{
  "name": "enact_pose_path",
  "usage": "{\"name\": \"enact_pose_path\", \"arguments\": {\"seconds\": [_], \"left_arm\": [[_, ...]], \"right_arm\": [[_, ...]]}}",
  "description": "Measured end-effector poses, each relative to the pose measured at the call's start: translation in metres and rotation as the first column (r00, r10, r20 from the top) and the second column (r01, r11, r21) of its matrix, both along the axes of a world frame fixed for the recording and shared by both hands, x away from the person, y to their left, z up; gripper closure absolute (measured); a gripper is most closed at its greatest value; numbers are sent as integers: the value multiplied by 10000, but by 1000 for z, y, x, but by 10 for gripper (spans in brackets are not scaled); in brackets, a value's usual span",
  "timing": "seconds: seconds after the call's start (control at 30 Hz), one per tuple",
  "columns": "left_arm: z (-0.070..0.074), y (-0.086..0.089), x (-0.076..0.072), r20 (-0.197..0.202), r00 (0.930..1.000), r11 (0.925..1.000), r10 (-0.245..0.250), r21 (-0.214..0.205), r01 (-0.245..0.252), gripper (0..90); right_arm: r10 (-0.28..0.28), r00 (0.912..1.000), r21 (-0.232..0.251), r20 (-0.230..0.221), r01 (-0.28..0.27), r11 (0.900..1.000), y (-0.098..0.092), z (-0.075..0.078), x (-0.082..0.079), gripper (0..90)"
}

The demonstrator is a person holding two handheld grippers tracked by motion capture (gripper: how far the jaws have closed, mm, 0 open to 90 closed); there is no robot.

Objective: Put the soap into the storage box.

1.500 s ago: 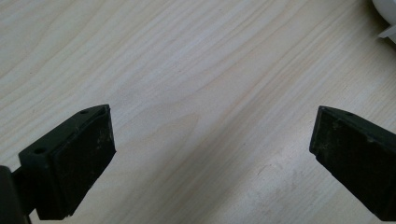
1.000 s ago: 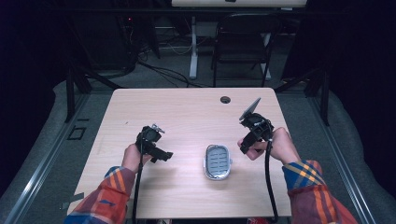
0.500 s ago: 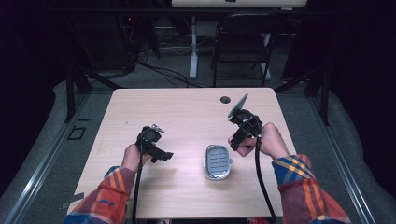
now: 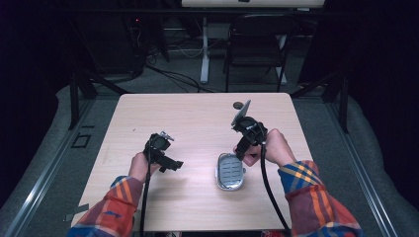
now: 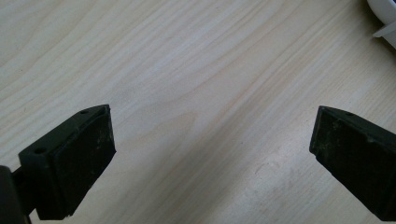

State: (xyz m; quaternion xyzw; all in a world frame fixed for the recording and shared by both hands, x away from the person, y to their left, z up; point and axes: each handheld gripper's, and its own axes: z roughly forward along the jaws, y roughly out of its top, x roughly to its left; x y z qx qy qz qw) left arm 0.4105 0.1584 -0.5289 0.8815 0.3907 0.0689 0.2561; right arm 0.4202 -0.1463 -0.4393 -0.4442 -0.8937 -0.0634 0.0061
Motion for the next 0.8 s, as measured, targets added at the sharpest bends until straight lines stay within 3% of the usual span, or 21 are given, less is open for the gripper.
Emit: {"name": "enact_pose_path", "arguments": {"seconds": [0.03, 0.3, 0.53, 0.8], "left_arm": [[0, -1, 0, 29, 10000, 10000, -5, 16, 5, 0], [0, 0, -1, 0, 10000, 10000, -36, 4, 36, 0], [0, -1, -1, -24, 10000, 10000, -97, -1, 97, 0], [0, -1, 0, -12, 10000, 10000, -86, 8, 86, 0]], "right_arm": [[199, 9998, -79, 20, -199, 9998, 2, -1, 1, 363], [280, 9991, -387, -312, -292, 9988, 15, -12, 3, 363], [2, 9988, -303, -487, -17, 9995, 23, -27, 4, 363], [-28, 9967, -591, -816, -20, 9982, 31, -41, 7, 362]]}}
